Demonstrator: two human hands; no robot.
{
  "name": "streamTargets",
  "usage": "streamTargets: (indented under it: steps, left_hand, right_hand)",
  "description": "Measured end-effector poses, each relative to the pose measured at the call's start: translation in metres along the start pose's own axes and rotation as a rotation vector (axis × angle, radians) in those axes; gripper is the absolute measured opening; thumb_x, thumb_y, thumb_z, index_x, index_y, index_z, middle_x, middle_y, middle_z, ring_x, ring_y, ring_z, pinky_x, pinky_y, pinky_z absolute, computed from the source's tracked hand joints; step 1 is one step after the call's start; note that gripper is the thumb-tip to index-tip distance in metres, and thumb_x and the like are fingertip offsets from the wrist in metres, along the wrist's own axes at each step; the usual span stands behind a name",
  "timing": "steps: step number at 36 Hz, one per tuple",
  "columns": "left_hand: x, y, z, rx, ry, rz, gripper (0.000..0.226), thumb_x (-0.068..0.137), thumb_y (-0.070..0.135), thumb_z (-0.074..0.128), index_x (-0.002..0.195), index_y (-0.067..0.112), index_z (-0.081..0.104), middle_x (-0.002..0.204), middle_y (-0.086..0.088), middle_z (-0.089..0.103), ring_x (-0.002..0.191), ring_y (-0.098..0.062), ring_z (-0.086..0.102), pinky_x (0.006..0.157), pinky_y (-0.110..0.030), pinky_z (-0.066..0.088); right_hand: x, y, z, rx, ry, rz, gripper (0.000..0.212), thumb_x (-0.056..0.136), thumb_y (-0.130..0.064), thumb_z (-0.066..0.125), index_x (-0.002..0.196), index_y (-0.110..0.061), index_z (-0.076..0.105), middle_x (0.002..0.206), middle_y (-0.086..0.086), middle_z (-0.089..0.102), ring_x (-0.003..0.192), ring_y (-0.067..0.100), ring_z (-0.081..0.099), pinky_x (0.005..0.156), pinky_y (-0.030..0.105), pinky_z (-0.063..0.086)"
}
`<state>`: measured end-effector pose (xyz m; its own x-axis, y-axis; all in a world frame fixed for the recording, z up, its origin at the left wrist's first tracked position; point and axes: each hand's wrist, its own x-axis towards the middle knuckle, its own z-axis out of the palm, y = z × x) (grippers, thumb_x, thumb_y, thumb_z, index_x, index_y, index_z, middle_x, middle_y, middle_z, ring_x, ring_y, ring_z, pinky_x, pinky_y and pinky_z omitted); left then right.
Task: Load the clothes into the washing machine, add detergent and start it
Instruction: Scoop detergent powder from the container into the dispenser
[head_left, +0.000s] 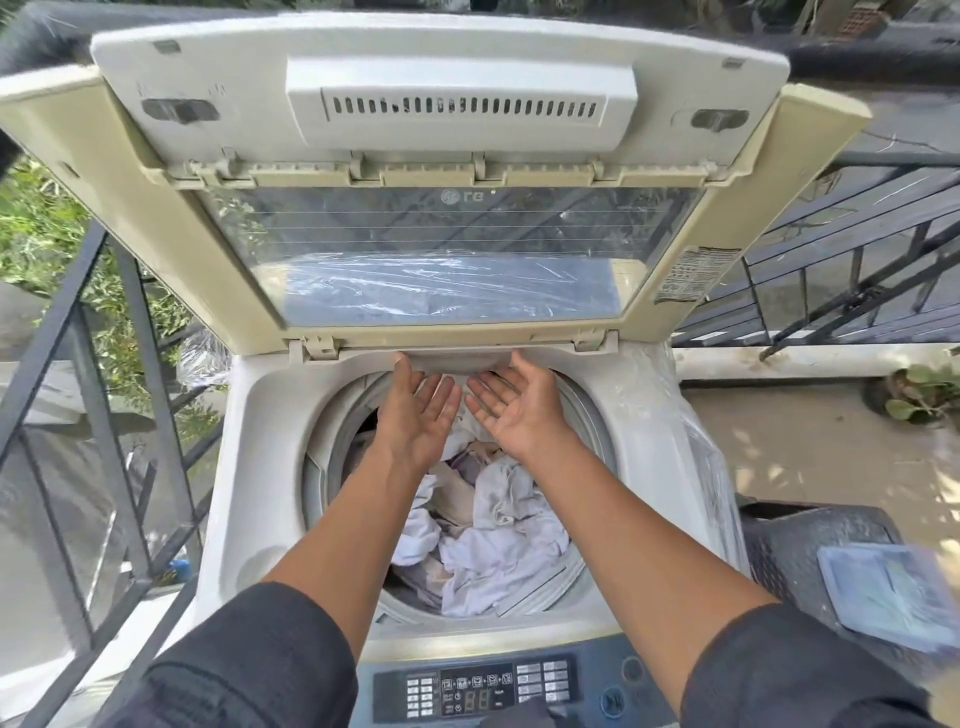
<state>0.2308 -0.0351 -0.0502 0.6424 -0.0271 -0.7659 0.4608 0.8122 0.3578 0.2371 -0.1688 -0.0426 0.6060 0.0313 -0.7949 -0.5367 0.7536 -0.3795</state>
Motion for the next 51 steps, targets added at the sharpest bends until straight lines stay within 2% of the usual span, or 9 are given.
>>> streamTargets:
  steps: [6,10,15,20,25,31,40,47,51]
  left_hand:
    - [-0.001,0.002,-0.005,0.034,-0.013,-0.037,0.077,0.1,0.054,0.063,0.158,0.009,0.04,0.142,-0.009,0.054,0.131,-0.025,0.056,0.106,-0.037,0.051]
    - [-0.001,0.003,-0.01,0.066,-0.023,-0.046,0.077,0.097,0.056,0.067,0.153,0.008,0.046,0.136,-0.008,0.057,0.124,-0.023,0.061,0.106,-0.039,0.054]
    - [-0.008,0.004,-0.012,0.157,-0.008,-0.03,0.053,0.094,0.058,0.071,0.121,0.013,0.06,0.125,-0.005,0.062,0.114,-0.021,0.066,0.097,-0.038,0.058]
    - [-0.013,0.002,-0.022,0.229,0.03,-0.001,0.058,0.093,0.056,0.073,0.128,0.013,0.058,0.127,-0.007,0.065,0.109,-0.022,0.069,0.082,-0.035,0.061]
    - [-0.027,-0.004,-0.032,0.273,0.034,-0.018,0.051,0.097,0.052,0.068,0.128,0.012,0.062,0.127,-0.008,0.064,0.109,-0.022,0.067,0.097,-0.037,0.058]
    - [-0.035,-0.007,-0.038,0.283,0.029,-0.049,0.065,0.098,0.056,0.066,0.145,0.012,0.058,0.131,-0.006,0.064,0.106,-0.02,0.066,0.087,-0.036,0.057]
    - [-0.054,-0.007,-0.035,0.327,0.033,-0.083,0.052,0.107,0.041,0.056,0.147,0.007,0.049,0.144,-0.012,0.059,0.128,-0.028,0.061,0.113,-0.045,0.049]
    - [-0.075,-0.036,-0.037,0.559,-0.013,-0.144,0.032,0.108,0.038,0.053,0.126,0.014,0.06,0.118,-0.004,0.073,0.097,-0.022,0.067,0.086,-0.039,0.055]
    - [-0.093,-0.055,-0.02,0.681,-0.103,-0.084,0.032,0.11,0.036,0.05,0.131,0.014,0.061,0.118,-0.005,0.074,0.096,-0.021,0.068,0.08,-0.035,0.056]
  right_hand:
    - [-0.003,-0.003,-0.002,-0.049,-0.013,0.021,0.032,0.101,-0.041,0.062,0.116,-0.012,0.063,0.129,0.014,0.067,0.116,0.028,0.066,0.098,0.043,0.053]
    - [-0.007,-0.006,-0.003,-0.068,0.004,0.026,0.028,0.099,-0.042,0.065,0.111,-0.017,0.063,0.126,0.013,0.068,0.107,0.025,0.069,0.086,0.039,0.056]
    - [-0.008,0.0,-0.009,-0.144,0.032,0.025,0.039,0.094,-0.051,0.069,0.112,-0.017,0.065,0.11,0.009,0.071,0.097,0.022,0.068,0.086,0.037,0.053]
    - [-0.013,0.006,-0.018,-0.221,0.052,0.003,0.034,0.097,-0.05,0.065,0.11,-0.019,0.063,0.105,0.007,0.071,0.09,0.019,0.068,0.074,0.034,0.054]
    - [-0.025,0.01,-0.025,-0.272,0.084,-0.003,0.028,0.099,-0.046,0.062,0.105,-0.019,0.065,0.098,0.006,0.071,0.085,0.017,0.068,0.074,0.034,0.053]
    - [-0.035,0.016,-0.033,-0.342,0.079,-0.014,0.034,0.101,-0.047,0.062,0.115,-0.017,0.066,0.1,0.004,0.074,0.082,0.015,0.068,0.067,0.031,0.052]
    - [-0.05,0.007,-0.036,-0.5,0.076,-0.018,0.04,0.103,-0.044,0.059,0.128,-0.012,0.061,0.118,0.009,0.071,0.089,0.02,0.069,0.061,0.033,0.057]
    - [-0.076,-0.009,-0.057,-0.719,0.057,-0.132,0.03,0.103,-0.038,0.059,0.125,-0.016,0.059,0.119,0.014,0.073,0.085,0.024,0.069,0.075,0.036,0.055]
    - [-0.092,-0.026,-0.072,-0.848,0.061,-0.3,0.026,0.101,-0.034,0.06,0.121,-0.017,0.061,0.116,0.014,0.074,0.076,0.018,0.068,0.068,0.034,0.053]
